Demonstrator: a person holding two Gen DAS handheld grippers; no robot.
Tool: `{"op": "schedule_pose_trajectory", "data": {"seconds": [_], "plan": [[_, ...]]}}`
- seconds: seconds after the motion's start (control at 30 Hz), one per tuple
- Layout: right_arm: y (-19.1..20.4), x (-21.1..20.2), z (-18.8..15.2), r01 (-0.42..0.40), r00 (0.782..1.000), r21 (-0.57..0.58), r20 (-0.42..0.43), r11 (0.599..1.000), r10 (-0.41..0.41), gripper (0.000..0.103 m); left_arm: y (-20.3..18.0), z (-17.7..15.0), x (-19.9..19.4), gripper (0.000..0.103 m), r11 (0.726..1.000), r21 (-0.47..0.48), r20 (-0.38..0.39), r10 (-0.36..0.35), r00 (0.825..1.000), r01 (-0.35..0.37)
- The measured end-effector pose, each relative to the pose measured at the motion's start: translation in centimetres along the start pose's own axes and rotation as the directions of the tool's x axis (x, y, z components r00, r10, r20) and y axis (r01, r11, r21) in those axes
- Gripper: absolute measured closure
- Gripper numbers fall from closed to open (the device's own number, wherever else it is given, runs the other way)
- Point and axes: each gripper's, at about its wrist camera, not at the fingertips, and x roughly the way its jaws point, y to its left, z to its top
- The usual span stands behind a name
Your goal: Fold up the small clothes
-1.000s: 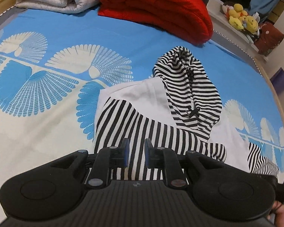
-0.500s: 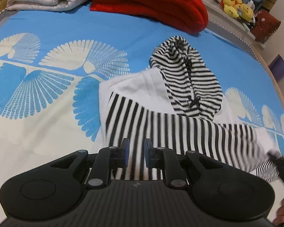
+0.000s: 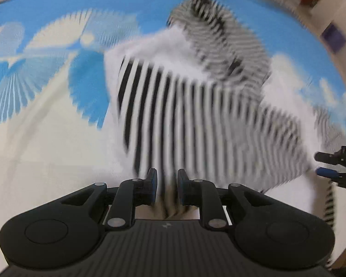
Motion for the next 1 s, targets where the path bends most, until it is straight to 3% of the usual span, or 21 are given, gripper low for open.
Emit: {"op": "schedule_pose_trajectory", "data": {"seconds": [0.07, 0.13, 0.33, 0.5, 0.57, 0.63, 0.7, 0.77, 0.87, 1.0], "plan": [[-1.4, 1.1, -0.1, 0.064, 0.997, 0.058, -0.052, 0.996, -0.062, 0.050, 0.3, -0.9, 1.6, 0.083, 0.999, 0.014, -0.053, 0.038, 0.998, -0.037], [-1.8, 0.6, 0.0, 0.042, 0.998, 0.104, -0.046, 0.994, -0.037, 0.050, 0.4, -1.3, 2.1, 0.083, 0.998, 0.015, -0.062, 0.055, 0.997, -0.055], [-0.4, -2.6, 0.1, -0.025, 0.999, 0.023, 0.033, 0.999, 0.024, 0.044, -0.9, -0.3, -0.9, 0.073, 1.000, 0.004, 0.045, -0.012, 0.999, 0.012], [-0.8, -2.2, 0.0, 0.002, 1.000, 0.066, 0.010, 0.998, -0.003, 0.044, -0.9, -0.8, 0.9, 0.072, 0.999, 0.009, -0.036, 0.051, 0.998, -0.050], [-0.1, -2.5, -0.2, 0.016, 0.999, 0.041, 0.033, 0.999, -0.017, 0.044, -1.2, -0.7, 0.1, 0.072, 0.997, 0.019, 0.010, 0.073, 0.997, -0.073], [1.4, -4.3, -0.7, 0.070, 0.990, -0.078, 0.126, 0.994, -0.060, 0.044, -1.8, -0.6, -1.6, 0.072, 0.993, 0.023, 0.099, 0.115, 0.988, -0.118], [4.1, -6.3, -1.5, 0.174, 0.955, -0.254, 0.279, 0.951, -0.100, 0.044, -2.4, -0.6, -3.3, 0.071, 0.988, 0.029, 0.184, 0.143, 0.973, -0.150], [5.7, -7.7, -2.2, 0.210, 0.931, -0.344, 0.356, 0.915, -0.080, 0.040, -2.9, -0.9, -4.4, 0.068, 0.987, 0.019, 0.240, 0.149, 0.959, -0.158], [6.5, -9.4, -3.4, 0.188, 0.924, -0.406, 0.382, 0.894, -0.021, 0.039, -3.7, -1.6, -5.7, 0.068, 0.986, 0.010, 0.296, 0.155, 0.942, -0.165], [6.3, -10.2, -5.0, 0.194, 0.926, -0.443, 0.377, 0.875, -0.015, 0.039, -4.7, -3.1, -7.5, 0.068, 0.982, 0.012, 0.362, 0.169, 0.917, -0.186]]}}
